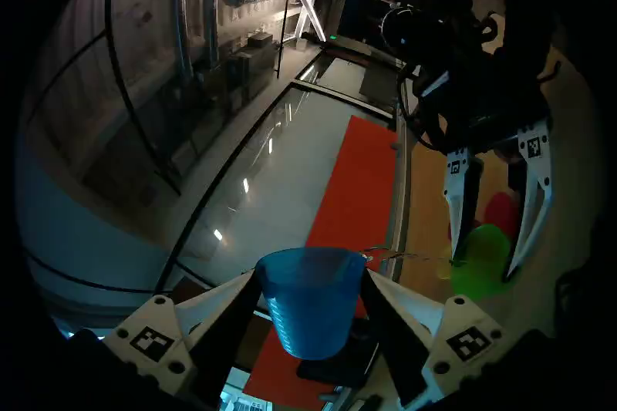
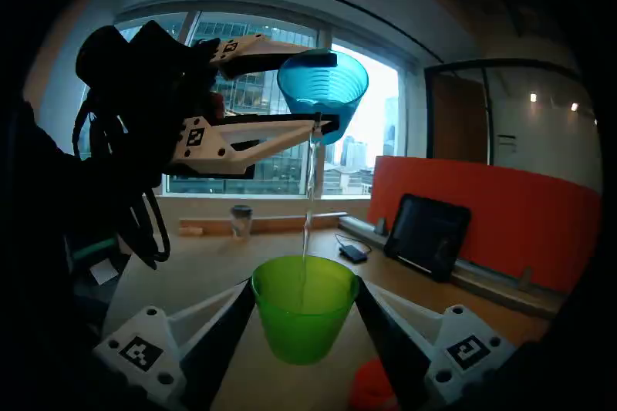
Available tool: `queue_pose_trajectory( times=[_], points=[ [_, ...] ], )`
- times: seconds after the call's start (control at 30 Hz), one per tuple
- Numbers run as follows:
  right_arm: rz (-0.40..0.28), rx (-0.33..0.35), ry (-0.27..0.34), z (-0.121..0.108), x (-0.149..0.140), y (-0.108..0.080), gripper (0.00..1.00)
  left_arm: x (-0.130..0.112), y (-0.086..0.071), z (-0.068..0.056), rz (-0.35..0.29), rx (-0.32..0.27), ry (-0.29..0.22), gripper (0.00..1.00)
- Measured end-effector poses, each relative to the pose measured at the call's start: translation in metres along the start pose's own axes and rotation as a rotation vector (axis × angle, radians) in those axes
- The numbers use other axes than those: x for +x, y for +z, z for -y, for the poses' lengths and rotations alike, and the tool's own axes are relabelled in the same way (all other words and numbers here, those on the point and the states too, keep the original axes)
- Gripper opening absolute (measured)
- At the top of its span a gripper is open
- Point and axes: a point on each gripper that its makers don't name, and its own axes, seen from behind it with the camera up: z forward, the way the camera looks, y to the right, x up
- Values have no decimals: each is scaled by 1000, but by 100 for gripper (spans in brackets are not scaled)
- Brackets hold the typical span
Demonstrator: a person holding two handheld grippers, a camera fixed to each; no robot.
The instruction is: Pour water
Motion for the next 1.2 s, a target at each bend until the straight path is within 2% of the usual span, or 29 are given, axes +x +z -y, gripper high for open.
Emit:
queue_pose_trajectory(
  times=[1.2],
  points=[
    [-13, -4, -6, -4, 4, -1, 93, 7, 0, 0, -4, -9, 115, 87]
  ],
)
